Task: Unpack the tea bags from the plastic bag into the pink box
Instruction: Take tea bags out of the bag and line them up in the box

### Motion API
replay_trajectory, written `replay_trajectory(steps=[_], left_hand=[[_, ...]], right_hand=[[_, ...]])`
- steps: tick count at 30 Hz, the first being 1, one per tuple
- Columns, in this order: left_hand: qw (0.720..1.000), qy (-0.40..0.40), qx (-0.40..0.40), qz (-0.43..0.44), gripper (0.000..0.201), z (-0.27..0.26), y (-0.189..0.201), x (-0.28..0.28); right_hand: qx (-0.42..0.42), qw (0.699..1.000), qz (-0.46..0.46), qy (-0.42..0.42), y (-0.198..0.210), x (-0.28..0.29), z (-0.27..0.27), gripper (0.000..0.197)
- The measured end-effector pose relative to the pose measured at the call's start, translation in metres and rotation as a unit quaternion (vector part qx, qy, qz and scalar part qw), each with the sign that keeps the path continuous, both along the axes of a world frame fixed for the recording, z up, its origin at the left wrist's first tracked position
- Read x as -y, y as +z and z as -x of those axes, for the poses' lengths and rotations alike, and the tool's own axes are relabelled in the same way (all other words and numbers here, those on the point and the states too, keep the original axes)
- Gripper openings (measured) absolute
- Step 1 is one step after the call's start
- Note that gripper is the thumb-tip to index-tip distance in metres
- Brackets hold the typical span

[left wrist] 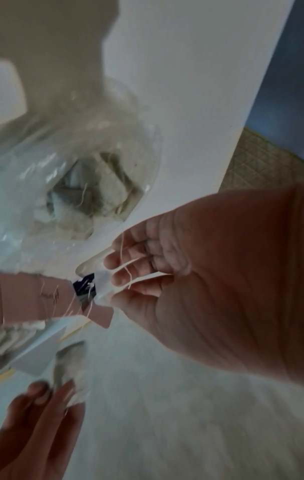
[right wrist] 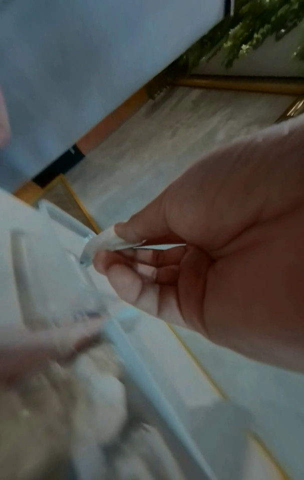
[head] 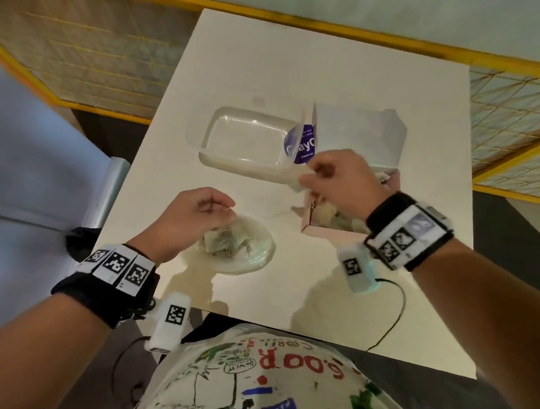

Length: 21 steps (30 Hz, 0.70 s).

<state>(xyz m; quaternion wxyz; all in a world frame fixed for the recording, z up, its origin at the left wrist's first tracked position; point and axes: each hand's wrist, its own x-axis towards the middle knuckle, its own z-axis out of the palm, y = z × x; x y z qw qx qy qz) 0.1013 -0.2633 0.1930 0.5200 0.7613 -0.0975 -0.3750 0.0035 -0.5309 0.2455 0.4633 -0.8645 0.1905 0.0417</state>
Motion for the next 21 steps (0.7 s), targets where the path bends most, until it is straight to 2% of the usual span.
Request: replay_trajectory(steps=[3,4,5,6,8,10,12,14,15,17,20,21], left_hand=[[0.997,-0.025,0.046,-0.048,0.015,-0.002,-0.009,-0.018],[0.996,-0.023,0.055,-0.061,0.014,-0.002,-0.011,-0.022],[0.996,-0.020,0.060,-0.070,0.014,-0.003,-0.013,-0.025],[0.995,-0.016,0.062,-0.077,0.014,-0.003,-0.015,-0.028],[0.993,-0.012,0.065,-0.094,0.014,-0.004,-0.017,-0.032],[0.992,-0.012,0.069,-0.109,0.013,-0.006,-0.019,-0.035],[0.989,-0.016,0.078,-0.121,0.013,-0.007,-0.017,-0.036],[0.987,-0.015,0.085,-0.133,0.014,-0.008,-0.016,-0.035],[0.986,-0.014,0.089,-0.137,0.014,-0.008,-0.016,-0.035],[0.982,-0.021,0.104,-0.154,0.013,-0.008,-0.016,-0.034],[0.970,-0.052,0.128,-0.200,0.014,-0.006,-0.020,-0.031],[0.964,-0.067,0.135,-0.220,0.015,-0.004,-0.023,-0.030]], right_hand=[[-0.071,0.985,0.156,0.028,-0.008,0.043,0.018,0.008],[-0.118,0.971,0.202,0.056,-0.014,0.050,0.022,0.003],[-0.163,0.953,0.239,0.089,-0.020,0.053,0.024,0.008],[-0.197,0.939,0.251,0.127,-0.027,0.053,0.025,0.013],[-0.235,0.928,0.215,0.194,-0.035,0.045,0.024,0.005],[-0.240,0.928,0.178,0.222,-0.042,0.038,0.017,0.006],[-0.249,0.926,0.175,0.222,-0.049,0.032,0.007,0.019],[-0.260,0.912,0.219,0.230,-0.057,0.028,-0.002,0.010],[-0.258,0.906,0.245,0.230,-0.062,0.027,-0.004,0.014],[-0.242,0.904,0.276,0.218,-0.068,0.028,-0.006,0.017],[-0.218,0.904,0.304,0.207,-0.066,0.027,-0.005,0.003],[-0.214,0.895,0.323,0.219,-0.063,0.026,-0.005,0.008]])
